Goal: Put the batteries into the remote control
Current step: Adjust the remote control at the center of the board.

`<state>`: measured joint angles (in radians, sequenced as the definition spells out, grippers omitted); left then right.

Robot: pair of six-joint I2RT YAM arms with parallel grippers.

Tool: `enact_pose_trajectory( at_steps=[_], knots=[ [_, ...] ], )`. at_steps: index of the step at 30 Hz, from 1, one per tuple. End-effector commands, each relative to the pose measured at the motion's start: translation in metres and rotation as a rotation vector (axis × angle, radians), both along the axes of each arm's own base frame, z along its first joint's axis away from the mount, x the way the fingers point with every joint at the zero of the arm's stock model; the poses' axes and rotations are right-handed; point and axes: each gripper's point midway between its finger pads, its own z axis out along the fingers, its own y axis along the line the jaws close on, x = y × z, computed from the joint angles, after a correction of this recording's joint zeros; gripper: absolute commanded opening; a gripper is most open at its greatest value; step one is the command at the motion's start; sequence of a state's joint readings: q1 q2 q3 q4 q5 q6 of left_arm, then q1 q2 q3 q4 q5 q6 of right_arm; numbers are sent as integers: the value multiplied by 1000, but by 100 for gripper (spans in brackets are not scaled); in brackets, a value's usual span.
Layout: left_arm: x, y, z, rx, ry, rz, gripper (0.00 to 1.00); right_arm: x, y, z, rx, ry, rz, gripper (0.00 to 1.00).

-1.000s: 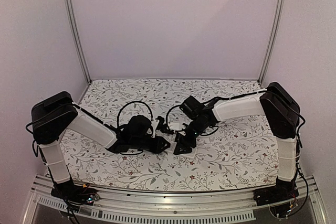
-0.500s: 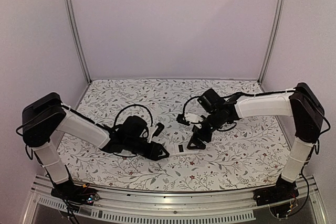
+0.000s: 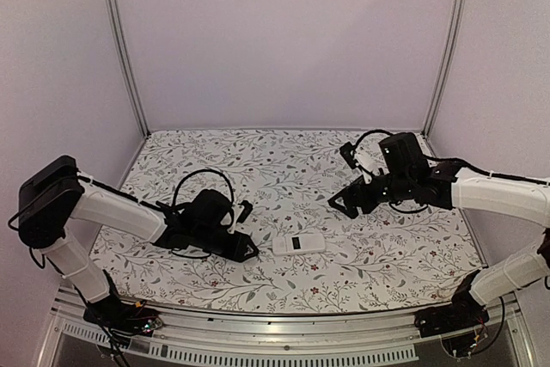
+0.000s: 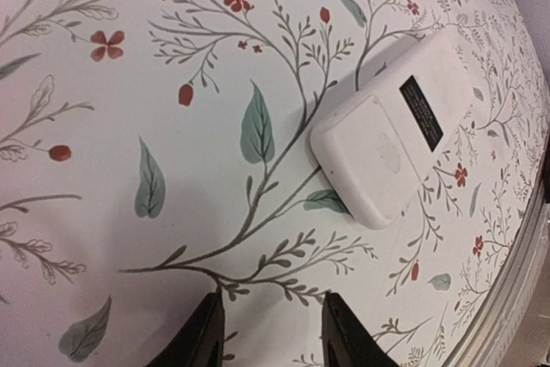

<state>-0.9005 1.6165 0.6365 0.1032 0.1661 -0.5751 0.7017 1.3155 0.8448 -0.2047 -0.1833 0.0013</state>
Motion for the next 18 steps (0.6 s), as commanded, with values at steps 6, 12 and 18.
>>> enact_pose_trajectory(
  at_steps=[6,12,18],
  knots=[
    [7,-29,-3,-27,45,23,35,-6,9,-71,-22,392,-110,73],
    [12,-45,-5,-59,72,41,36,-8,22,-94,2,489,-90,61],
    [14,-52,-10,-53,96,44,31,-11,34,-115,16,591,-77,49]
  ],
)
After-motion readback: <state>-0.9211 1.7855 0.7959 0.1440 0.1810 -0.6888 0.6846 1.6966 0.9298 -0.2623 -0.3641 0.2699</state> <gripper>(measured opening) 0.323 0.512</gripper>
